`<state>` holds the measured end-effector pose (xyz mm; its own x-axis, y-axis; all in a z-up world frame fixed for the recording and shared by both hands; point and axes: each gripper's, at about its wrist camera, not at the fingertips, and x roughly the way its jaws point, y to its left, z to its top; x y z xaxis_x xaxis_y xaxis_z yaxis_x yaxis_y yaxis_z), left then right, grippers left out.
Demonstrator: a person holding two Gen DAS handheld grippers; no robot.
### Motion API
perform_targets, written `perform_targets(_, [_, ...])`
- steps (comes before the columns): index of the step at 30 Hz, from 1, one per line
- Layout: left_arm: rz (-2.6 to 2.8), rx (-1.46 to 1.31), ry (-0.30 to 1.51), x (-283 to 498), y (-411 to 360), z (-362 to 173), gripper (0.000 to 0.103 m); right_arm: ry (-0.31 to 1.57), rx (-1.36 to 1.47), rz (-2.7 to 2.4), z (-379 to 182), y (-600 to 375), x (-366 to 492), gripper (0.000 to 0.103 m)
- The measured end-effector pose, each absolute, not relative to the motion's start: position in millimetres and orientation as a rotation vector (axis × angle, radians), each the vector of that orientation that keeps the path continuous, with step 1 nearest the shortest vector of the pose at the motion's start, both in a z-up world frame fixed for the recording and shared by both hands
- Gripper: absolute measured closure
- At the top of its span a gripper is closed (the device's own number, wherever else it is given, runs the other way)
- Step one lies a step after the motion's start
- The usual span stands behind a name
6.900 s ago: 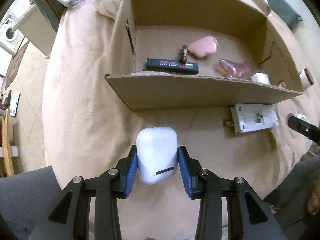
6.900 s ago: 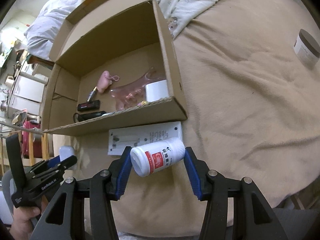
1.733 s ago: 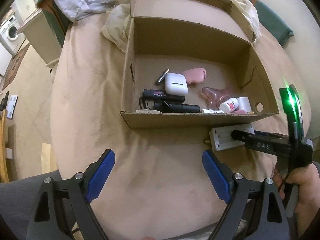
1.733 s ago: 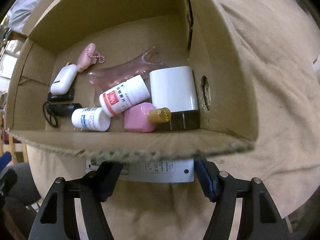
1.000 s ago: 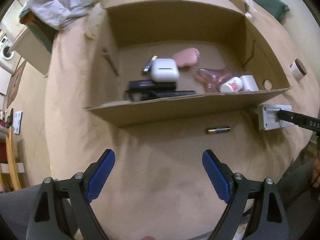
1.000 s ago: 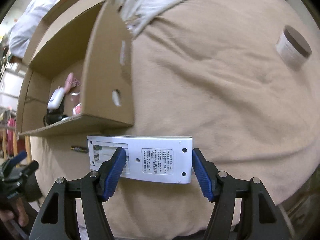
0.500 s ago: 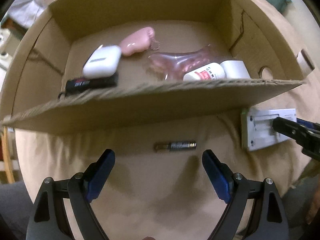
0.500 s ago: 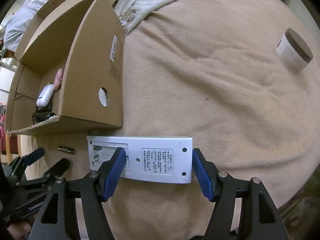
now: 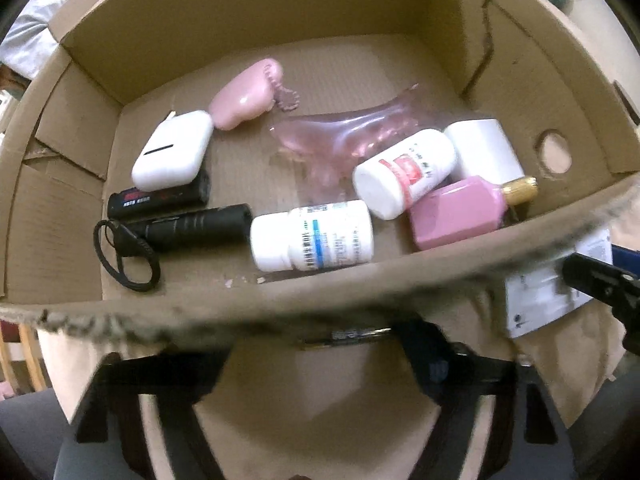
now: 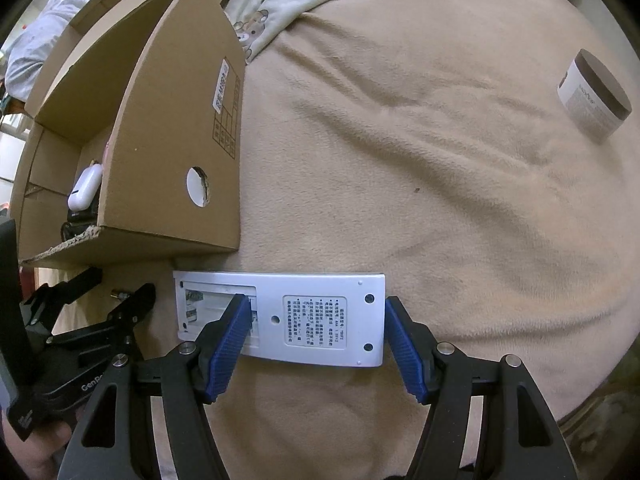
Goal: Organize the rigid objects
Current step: 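Grasp the black AA battery with the left gripper while the right holds the power strip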
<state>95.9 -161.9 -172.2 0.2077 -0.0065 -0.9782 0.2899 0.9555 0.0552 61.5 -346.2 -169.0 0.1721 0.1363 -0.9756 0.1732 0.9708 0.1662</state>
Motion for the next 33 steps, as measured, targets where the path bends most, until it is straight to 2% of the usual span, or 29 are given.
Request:
perform_targets(1, [-0.220,0.248,1.345,94.5,-164.3,-170.5,0.054,1.402,0.262,-0.027,-168.6,-345.9,61.5,0.032])
perform_targets(2, [-0.230,0.254,1.339,92.8,-167.1,-168.5,0.069,1.402,0.262,-0.027,-168.4,-345.8,61.4,0.032])
perform_targets(3, [-0.238,0.268,1.332,90.7,-172.0,-166.9,0.091,1.402,0.262,-0.027,-168.7,-346.2,61.0,0.032])
perform_targets(4, [-0.245,0.295,1.322,88.0,-177.4,-165.7,0.095,1.402,0.262,-0.027,-168.5,-346.2,60.9,0.032])
perform_targets(14, [-0.277,0.190,1.336,90.3,-164.3,-159.0,0.099,1.401,0.262,-0.028,-168.9,-345.7,60.1,0.032])
perform_targets(23, [-0.285,0.004,1.348,106.9,-106.7,-132.8,0.099,1.401,0.249,-0.029,-169.8,-344.7,61.0,0.032])
perform_targets(25, [-0.267,0.014,1.360,109.5,-103.2,-138.8,0.093,1.402,0.250,-0.029,-169.0,-345.4,62.3,0.032])
perform_targets(26, [-0.243,0.022,1.380,109.9,-99.9,-142.9,0.068,1.403,0.250,-0.030,-168.5,-345.5,62.5,0.032])
perform_targets(27, [-0.201,0.014,1.418,108.0,-95.4,-152.0,0.025,1.403,0.248,-0.030,-168.7,-345.2,63.3,0.032])
perform_targets(28, [-0.182,-0.013,1.437,107.0,-91.4,-156.7,0.016,1.403,0.246,-0.030,-168.2,-345.3,63.3,0.032])
perform_targets(33, [-0.087,-0.066,1.485,107.2,-84.7,-178.3,0.016,1.403,0.249,-0.032,-168.8,-345.8,62.6,0.032])
